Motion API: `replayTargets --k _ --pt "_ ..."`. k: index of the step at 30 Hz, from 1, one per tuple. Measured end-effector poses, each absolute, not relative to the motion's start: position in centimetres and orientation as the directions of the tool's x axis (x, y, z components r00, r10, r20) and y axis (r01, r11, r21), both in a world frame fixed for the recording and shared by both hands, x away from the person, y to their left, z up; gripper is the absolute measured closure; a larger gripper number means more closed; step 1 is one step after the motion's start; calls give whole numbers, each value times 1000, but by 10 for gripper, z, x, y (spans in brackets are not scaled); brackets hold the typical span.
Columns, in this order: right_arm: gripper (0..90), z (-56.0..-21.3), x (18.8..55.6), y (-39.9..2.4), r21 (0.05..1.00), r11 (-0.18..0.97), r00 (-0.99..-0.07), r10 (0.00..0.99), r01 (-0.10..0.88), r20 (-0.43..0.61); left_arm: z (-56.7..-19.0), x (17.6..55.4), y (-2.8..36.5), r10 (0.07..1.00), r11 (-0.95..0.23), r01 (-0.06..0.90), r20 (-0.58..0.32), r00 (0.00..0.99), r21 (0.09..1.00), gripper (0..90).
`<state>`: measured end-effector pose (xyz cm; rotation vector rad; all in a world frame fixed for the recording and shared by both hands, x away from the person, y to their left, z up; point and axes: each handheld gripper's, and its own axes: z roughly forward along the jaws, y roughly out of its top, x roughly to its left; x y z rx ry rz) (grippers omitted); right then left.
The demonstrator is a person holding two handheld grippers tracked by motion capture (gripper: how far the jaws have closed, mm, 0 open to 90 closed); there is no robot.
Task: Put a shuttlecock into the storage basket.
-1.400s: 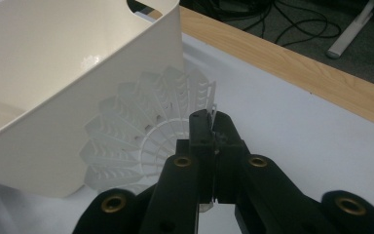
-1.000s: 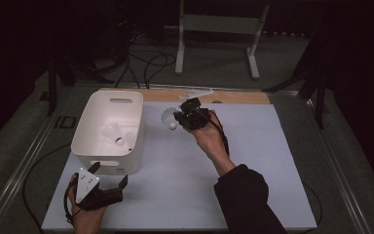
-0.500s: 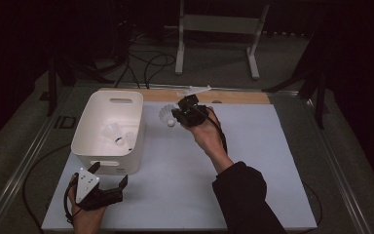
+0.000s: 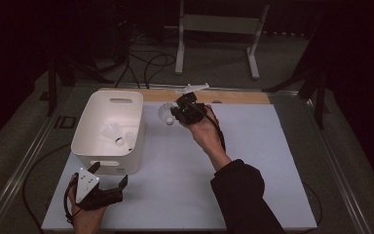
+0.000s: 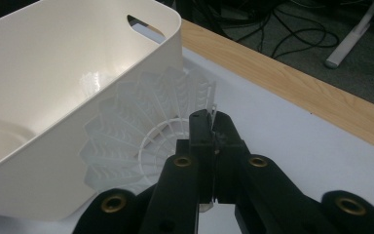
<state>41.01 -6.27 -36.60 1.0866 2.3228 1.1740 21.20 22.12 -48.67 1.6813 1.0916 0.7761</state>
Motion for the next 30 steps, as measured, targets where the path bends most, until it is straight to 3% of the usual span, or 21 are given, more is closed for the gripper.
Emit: replayTargets --k 30 --pt "892 -353 419 -46 809 356 -666 744 467 58 -487 212 222 916 -150 310 15 400 939 0"
